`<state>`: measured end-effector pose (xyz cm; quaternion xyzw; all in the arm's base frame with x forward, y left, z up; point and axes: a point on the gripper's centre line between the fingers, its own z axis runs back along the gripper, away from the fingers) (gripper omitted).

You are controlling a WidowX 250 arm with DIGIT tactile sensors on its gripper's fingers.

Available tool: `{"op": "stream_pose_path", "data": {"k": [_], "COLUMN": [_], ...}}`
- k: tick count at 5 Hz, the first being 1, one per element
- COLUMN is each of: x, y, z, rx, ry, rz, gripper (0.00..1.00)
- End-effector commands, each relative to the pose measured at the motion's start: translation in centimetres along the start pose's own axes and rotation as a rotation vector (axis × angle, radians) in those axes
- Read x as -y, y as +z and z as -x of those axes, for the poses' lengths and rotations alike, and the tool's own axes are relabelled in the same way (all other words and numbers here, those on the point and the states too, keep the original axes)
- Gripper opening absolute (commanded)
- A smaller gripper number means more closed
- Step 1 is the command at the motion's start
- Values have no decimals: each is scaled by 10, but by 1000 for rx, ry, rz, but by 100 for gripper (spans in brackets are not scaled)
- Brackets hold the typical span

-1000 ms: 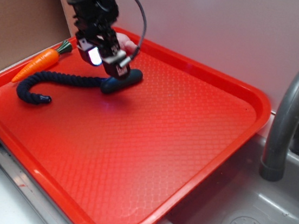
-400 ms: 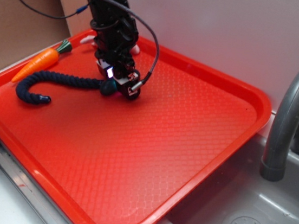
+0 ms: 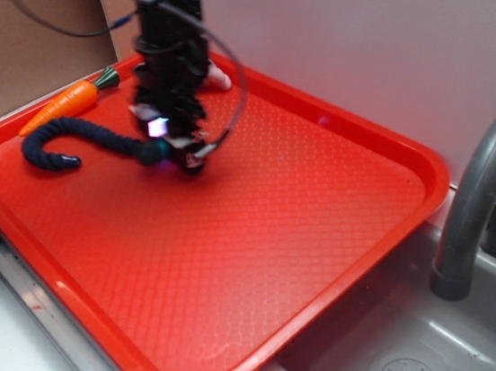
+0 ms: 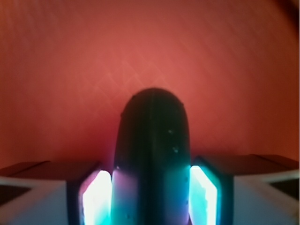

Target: Grab the plastic pickle.

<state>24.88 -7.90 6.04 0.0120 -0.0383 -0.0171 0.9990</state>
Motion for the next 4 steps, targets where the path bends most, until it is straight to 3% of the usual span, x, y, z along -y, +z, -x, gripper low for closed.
{"op": "stream_pose_path", "data": {"k": [1, 2, 3, 4], "x": [5, -1, 1, 3], "y": [115, 168, 221, 251], "z": [23, 66, 89, 84], "rx": [103, 118, 101, -7], "ry": [129, 145, 134, 128], "rz": [69, 234, 279, 210], "gripper": [0, 0, 0, 0]}}
